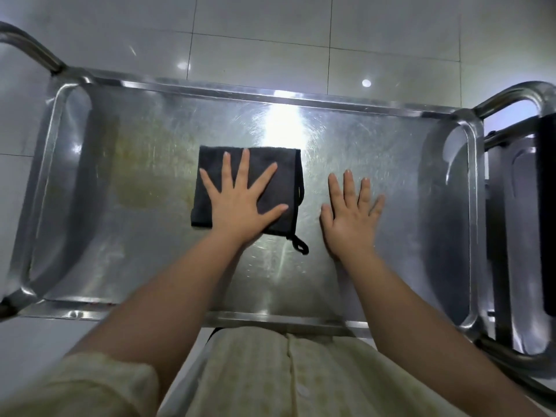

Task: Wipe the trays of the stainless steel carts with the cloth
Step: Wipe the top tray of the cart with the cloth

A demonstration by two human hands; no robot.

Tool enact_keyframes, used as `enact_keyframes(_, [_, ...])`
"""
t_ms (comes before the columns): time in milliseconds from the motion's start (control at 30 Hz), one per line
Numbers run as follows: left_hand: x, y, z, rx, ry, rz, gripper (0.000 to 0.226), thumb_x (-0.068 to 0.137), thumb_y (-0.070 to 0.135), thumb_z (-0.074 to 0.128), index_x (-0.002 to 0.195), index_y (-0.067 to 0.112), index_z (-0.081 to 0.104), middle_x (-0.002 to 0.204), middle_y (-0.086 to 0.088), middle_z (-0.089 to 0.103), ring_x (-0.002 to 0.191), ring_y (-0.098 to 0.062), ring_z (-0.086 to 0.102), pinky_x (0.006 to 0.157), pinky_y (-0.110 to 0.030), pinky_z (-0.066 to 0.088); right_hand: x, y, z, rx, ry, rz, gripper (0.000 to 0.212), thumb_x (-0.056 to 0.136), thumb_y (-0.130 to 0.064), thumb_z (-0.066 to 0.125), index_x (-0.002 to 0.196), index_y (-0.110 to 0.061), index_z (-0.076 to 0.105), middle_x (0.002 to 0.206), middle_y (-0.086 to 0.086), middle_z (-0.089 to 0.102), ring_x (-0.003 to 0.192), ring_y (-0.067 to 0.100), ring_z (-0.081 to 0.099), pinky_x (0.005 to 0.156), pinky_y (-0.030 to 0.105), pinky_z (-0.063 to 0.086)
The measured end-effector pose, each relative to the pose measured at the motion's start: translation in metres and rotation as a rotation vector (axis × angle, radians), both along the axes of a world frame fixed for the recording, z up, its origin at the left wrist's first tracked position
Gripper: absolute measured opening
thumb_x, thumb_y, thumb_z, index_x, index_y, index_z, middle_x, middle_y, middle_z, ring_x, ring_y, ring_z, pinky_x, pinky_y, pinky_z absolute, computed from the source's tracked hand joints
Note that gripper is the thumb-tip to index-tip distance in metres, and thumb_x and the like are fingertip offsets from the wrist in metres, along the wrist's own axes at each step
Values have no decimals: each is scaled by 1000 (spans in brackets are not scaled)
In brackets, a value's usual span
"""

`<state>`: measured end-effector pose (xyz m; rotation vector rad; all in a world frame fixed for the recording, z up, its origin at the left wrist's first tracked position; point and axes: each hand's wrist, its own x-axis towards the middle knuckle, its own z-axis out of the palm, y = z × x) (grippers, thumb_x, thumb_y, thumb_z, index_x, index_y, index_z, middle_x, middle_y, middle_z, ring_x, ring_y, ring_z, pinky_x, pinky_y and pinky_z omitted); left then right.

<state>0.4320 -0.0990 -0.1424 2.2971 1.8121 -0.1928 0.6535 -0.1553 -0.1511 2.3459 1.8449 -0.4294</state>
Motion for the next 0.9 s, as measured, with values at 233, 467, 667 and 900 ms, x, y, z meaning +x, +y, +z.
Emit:
enact_keyframes(233, [-38, -91, -5, -13, -17, 29, 83, 81, 88, 16, 153, 47, 6, 165, -7, -4, 148, -40, -10, 108, -75, -4, -32, 35, 7, -44, -8, -17, 61, 98, -53, 3, 153, -36, -15, 162, -4, -20, 146, 35, -23, 113, 63, -14])
enact_keyframes(467, [-62, -61, -6, 33, -20, 19, 85, 76, 91, 21, 151, 53, 8, 165, -4, 2, 149, -39, -6, 107, -75, -2, -33, 31, 2, -4, -10, -42, 64, 93, -55, -3, 154, -39, -9, 163, -6, -13, 148, 33, -17, 114, 63, -9])
enact_keyframes(667, [-38, 94, -3, 21, 25, 7, 85, 72, 94, 8, 148, 57, -3, 165, 0, -9, 148, -35, -15, 108, -73, -8, -30, 32, -3, 10, -18, -43, 63, 92, -60, -5, 152, -43, -13, 163, -6, -14, 148, 34, -19, 114, 64, -8])
enact_keyframes(900, [-26, 104, 3, -38, 42, -27, 88, 71, 93, -2, 149, 53, -6, 164, -3, -14, 147, -39, -17, 106, -75, -5, -26, 34, -6, 17, -10, -44, 61, 93, -60, 3, 151, -46, -14, 161, -9, -16, 148, 33, -16, 114, 64, -8])
